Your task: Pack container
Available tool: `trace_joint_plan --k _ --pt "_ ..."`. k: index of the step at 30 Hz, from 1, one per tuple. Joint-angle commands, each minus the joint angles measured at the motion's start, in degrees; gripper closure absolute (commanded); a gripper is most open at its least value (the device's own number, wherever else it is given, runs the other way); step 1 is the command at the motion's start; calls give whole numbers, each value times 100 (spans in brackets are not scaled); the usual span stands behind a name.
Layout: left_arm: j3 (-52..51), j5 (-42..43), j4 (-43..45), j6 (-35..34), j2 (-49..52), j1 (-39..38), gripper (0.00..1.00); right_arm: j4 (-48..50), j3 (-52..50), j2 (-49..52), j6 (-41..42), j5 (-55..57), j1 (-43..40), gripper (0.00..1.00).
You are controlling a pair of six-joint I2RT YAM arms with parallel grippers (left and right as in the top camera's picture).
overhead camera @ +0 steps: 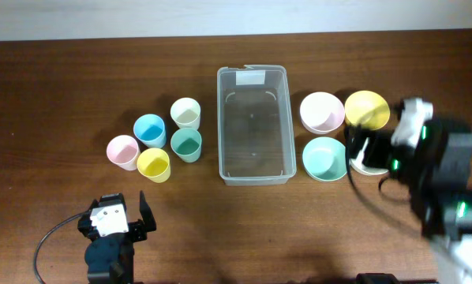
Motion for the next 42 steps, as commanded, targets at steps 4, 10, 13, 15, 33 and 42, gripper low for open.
trace_joint_plan --k 4,10,13,15,33,42 --pt "-59 44 15 111 -28 -26 0 -1384 2070 1958 -251 -254 -354 1" --pt "-59 44 15 111 -28 -26 0 -1840 2098 3042 -245 -256 -1451 1" --pt "-59 44 15 111 -28 -26 0 -2124 2098 3630 -245 -260 -1917 5" --pt "-59 44 15 111 -28 -26 0 -2192 2087 3976 -245 -280 -2092 5" --pt "-59 44 15 111 -28 -26 0 -1829 1867 5845 -164 -413 -2444 26" --pt "-59 44 15 111 -28 -26 0 -1021 914 5845 -374 -1252 -2852 32"
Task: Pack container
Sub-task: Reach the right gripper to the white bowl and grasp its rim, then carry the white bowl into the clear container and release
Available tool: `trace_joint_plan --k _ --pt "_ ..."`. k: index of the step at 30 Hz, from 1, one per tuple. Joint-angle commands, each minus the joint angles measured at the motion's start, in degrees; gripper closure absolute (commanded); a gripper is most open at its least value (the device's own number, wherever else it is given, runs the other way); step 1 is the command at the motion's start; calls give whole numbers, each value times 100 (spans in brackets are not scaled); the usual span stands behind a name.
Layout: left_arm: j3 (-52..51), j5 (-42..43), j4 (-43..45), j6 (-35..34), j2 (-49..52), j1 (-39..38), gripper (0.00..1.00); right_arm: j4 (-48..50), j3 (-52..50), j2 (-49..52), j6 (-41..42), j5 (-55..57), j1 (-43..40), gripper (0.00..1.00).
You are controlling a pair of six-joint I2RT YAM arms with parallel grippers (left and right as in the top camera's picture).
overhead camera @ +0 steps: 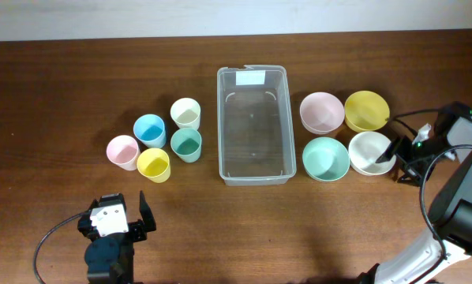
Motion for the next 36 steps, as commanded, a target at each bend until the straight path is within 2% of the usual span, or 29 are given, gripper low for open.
trace_joint_plan --k 1,6,12,14,21,28,32,36 --pt "-57 42 15 111 -28 -26 0 258 -376 26 -125 -601 -44 36" --pt "-57 42 15 111 -28 -26 0 505 -590 4 -103 -796 -55 64" --pt "-57 42 15 111 -28 -26 0 306 -568 -662 -101 -791 -52 85" --pt "-57 42 15 111 -28 -26 0 201 -564 -1054 -98 -791 -48 96" --pt "-57 42 15 111 -28 -26 0 94 -564 -2474 -83 -721 103 97" --pt "-57 42 15 111 -28 -26 0 -37 -474 -3088 118 -894 490 96" --pt "-57 42 15 111 -28 -26 0 -133 48 -3178 116 -1064 1231 96" --pt "-57 42 15 111 -28 -26 0 -157 984 -2973 118 -802 2415 96"
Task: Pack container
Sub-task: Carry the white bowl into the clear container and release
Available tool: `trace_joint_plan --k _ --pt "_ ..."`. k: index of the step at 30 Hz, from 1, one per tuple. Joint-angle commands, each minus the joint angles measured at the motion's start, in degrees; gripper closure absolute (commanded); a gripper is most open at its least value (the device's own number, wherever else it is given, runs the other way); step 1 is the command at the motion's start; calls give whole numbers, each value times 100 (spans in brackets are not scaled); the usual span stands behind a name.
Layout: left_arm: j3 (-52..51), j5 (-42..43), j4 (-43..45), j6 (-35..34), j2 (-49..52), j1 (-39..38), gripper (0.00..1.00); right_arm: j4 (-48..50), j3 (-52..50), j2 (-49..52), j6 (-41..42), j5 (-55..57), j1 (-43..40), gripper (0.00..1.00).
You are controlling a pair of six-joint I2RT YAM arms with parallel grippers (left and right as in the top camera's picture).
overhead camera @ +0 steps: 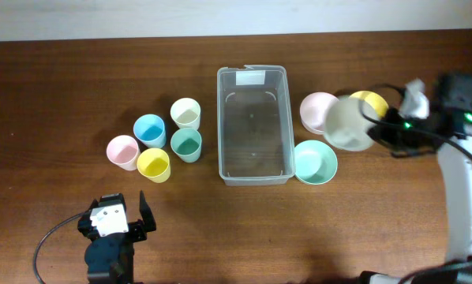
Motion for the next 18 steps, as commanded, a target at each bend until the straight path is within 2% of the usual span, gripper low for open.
trace_joint_plan --k 1,4,8,12,18 --pt "-57 42 15 111 -28 -26 0 11 1025 116 44 162 1064 96" --pt "-57 42 15 111 -28 -26 0 39 1843 651 278 662 1869 96" --pt "-57 42 15 111 -28 -26 0 216 2686 1611 448 693 2494 96" --pt "-57 42 15 111 -28 -26 0 658 3136 2640 625 691 2769 96" --pt "-57 42 15 111 -28 -26 0 1224 3189 3847 898 529 2826 96"
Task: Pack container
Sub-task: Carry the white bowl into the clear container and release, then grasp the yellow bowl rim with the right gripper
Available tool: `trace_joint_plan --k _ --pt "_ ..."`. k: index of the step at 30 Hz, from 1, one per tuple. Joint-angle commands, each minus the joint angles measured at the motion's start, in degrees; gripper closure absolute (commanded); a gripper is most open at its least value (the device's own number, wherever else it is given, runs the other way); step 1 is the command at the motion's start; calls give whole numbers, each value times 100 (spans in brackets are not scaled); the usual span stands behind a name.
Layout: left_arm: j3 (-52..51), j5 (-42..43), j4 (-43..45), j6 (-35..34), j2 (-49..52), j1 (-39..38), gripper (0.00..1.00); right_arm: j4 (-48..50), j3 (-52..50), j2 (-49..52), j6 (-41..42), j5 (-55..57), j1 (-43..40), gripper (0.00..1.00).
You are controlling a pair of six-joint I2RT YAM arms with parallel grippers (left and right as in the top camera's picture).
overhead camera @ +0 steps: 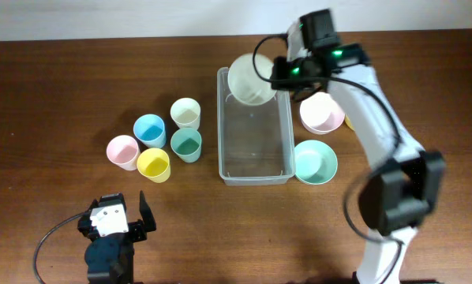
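A clear plastic container [222,134] stands mid-table with nothing inside. Above its far end hangs a white bowl [249,79], tilted, with my right gripper [277,75] shut on its rim. To the container's right sit a pink bowl [320,115] and a teal bowl [315,162]; the yellow bowl is almost wholly hidden under my right arm. My left gripper [114,221] rests open at the near left edge, holding nothing.
A cluster of cups stands left of the container: cream [185,113], blue [149,128], teal [186,144], pink [123,151] and yellow [153,164]. My right arm stretches across the right half of the table.
My right gripper, still shut on the white bowl, has gone from above the pink and yellow bowls to above the container's far end. The left arm is unchanged.
The white bowl first sat on the table right of the teal bowl with my right gripper beside it. Then the gripper was at its right rim. Later the bowl hung in the air and the teal bowl sat nearer the container. Now the bowl hangs over the container.
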Motion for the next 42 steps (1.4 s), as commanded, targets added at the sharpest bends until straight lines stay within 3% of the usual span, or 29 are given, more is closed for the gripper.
trace_joint_plan --k 1,8,10,12,15,21,27,34,42 --pt "-57 42 15 111 -28 -26 0 229 109 549 214 -181 31 96" --pt "-57 42 15 111 -28 -26 0 710 109 1016 199 -398 31 96" --pt "-57 42 15 111 -28 -26 0 813 114 1012 122 -402 31 78" --pt "-57 42 15 111 -28 -26 0 804 170 898 -61 -415 11 51" --pt "-57 42 15 111 -28 -26 0 450 352 625 -354 -424 -68 42" --pt "-57 42 15 111 -28 -26 0 -951 855 -160 -632 -356 -566 38" --pt "-57 42 15 111 -28 -26 0 -2229 876 -715 -778 -337 -1727 31" --pt "-57 42 15 111 -28 -26 0 -2146 713 -361 -772 393 -3060 26" --pt "-57 42 15 111 -28 -26 0 -1996 590 715 -761 396 -3482 28"
